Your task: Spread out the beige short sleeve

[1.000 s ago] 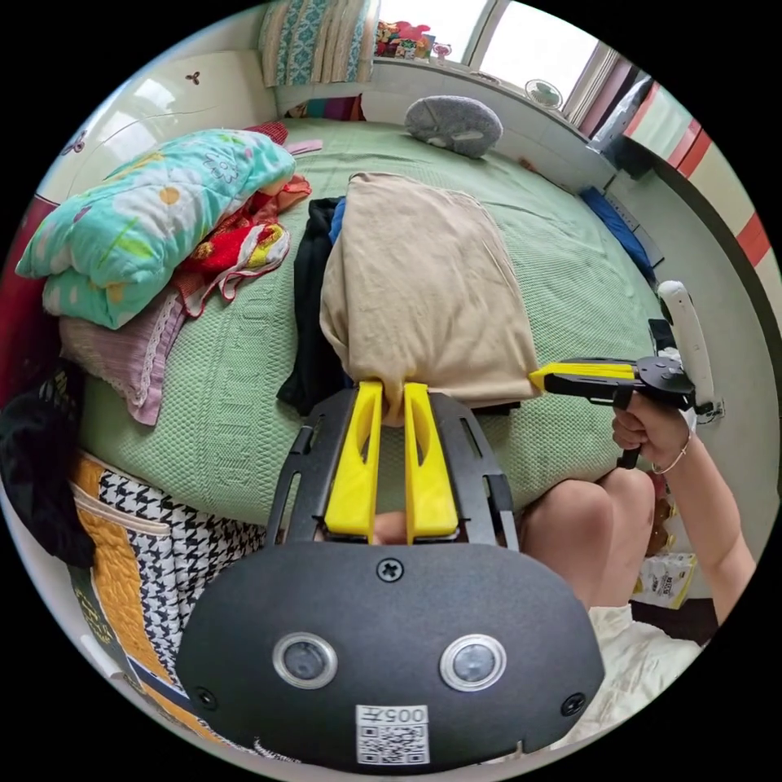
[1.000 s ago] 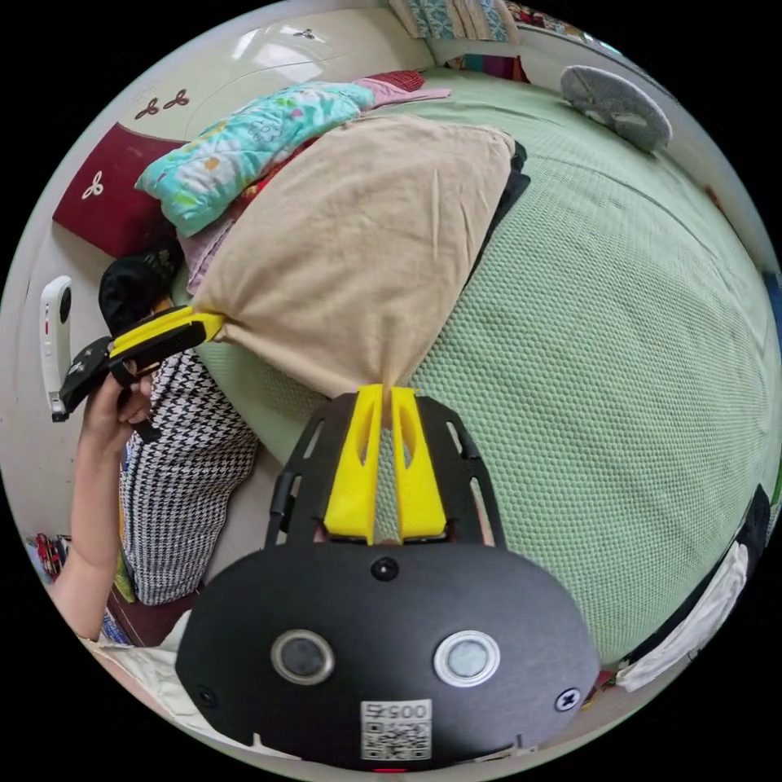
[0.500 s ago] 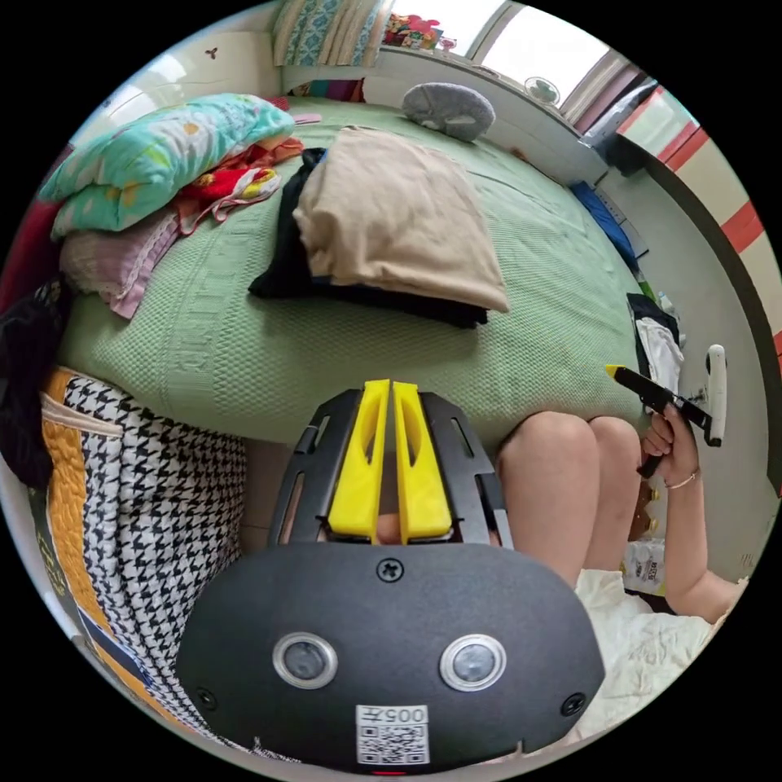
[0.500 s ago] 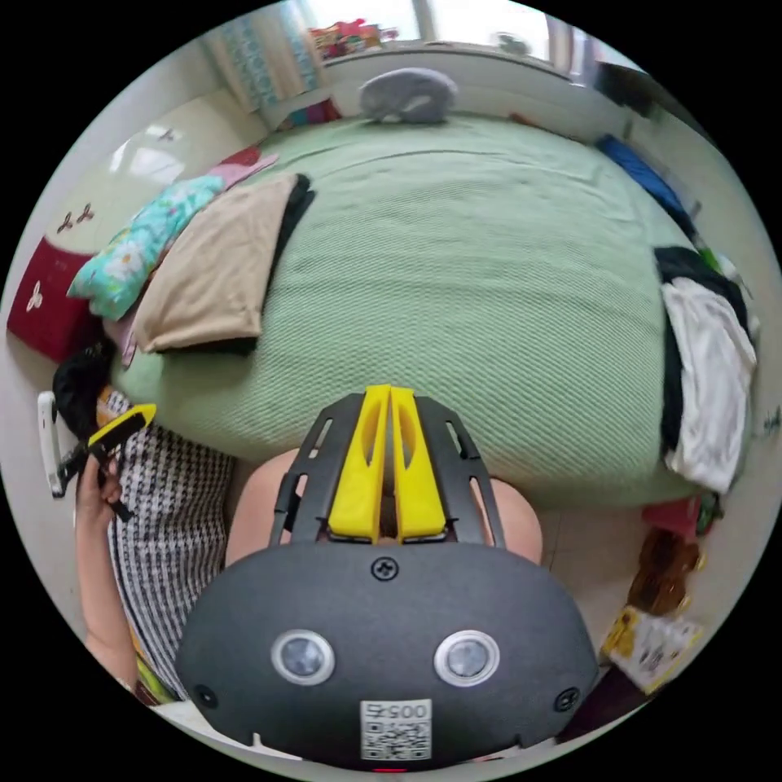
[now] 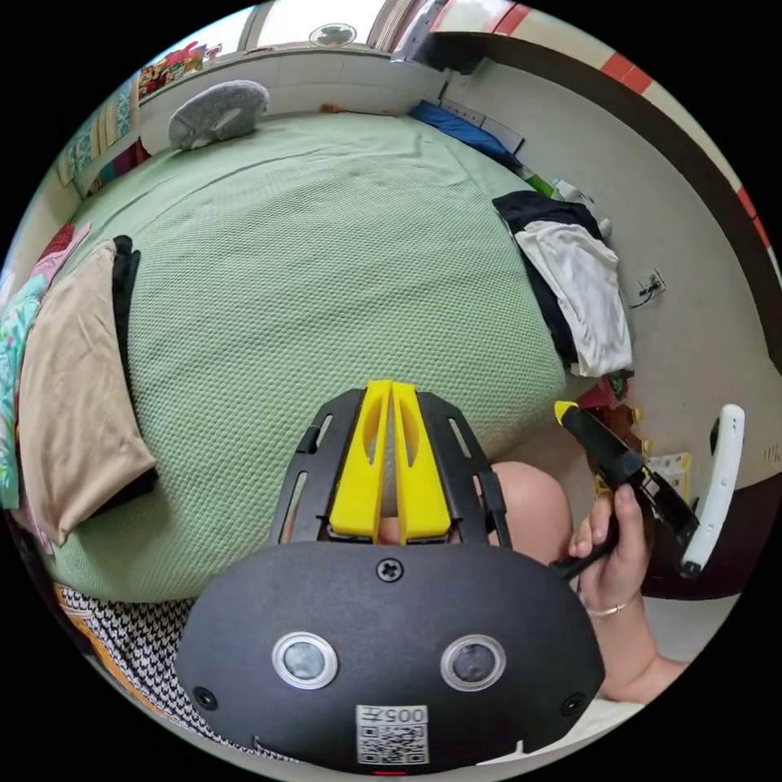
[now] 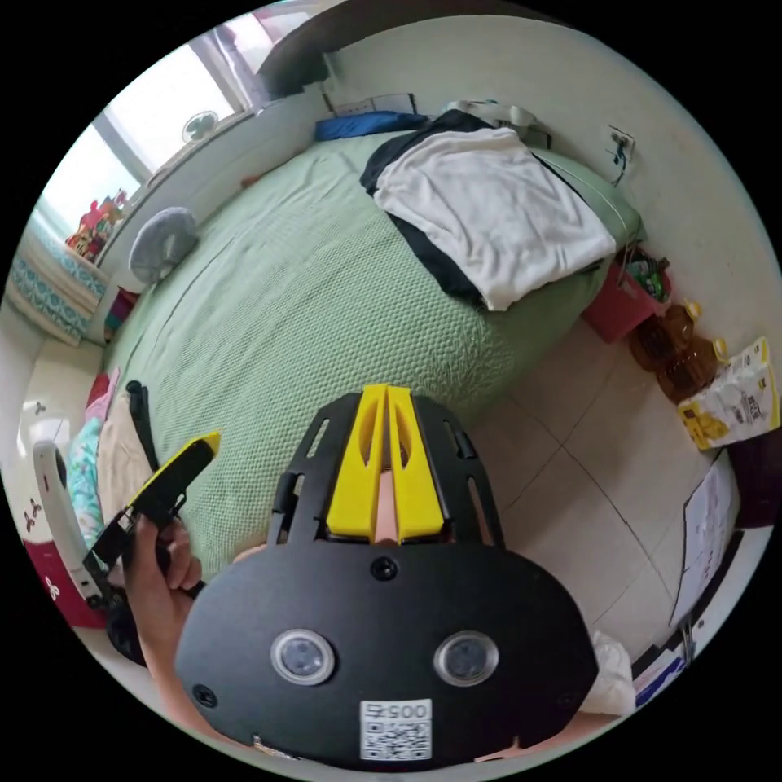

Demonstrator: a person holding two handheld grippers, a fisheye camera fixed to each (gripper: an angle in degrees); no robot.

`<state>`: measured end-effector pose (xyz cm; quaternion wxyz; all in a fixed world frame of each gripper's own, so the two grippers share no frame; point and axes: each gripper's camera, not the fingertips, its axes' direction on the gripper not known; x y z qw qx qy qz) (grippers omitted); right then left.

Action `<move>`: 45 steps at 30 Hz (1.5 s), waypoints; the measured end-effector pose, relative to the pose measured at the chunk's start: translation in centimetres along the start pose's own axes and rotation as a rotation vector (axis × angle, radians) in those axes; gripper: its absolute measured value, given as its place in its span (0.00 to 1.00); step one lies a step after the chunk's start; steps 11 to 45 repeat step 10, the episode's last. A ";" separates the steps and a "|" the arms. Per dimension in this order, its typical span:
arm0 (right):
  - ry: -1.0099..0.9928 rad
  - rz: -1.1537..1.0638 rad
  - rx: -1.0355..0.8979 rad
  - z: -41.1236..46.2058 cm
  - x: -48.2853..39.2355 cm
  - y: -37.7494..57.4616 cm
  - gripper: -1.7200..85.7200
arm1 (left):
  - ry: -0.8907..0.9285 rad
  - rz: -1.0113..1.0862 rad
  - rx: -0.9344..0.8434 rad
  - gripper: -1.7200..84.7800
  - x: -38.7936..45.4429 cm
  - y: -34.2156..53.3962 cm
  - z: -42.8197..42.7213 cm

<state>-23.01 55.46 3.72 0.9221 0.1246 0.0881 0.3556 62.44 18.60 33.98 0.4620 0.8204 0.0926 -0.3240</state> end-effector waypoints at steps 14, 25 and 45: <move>-0.034 0.013 -0.139 4.3 1.4 -2.4 0.00 | -0.073 0.071 -0.037 0.02 5.6 -1.9 12.1; -0.034 0.013 -0.139 4.3 1.4 -2.4 0.00 | -0.073 0.071 -0.037 0.02 5.6 -1.9 12.1; -0.034 0.013 -0.139 4.3 1.4 -2.4 0.00 | -0.073 0.071 -0.037 0.02 5.6 -1.9 12.1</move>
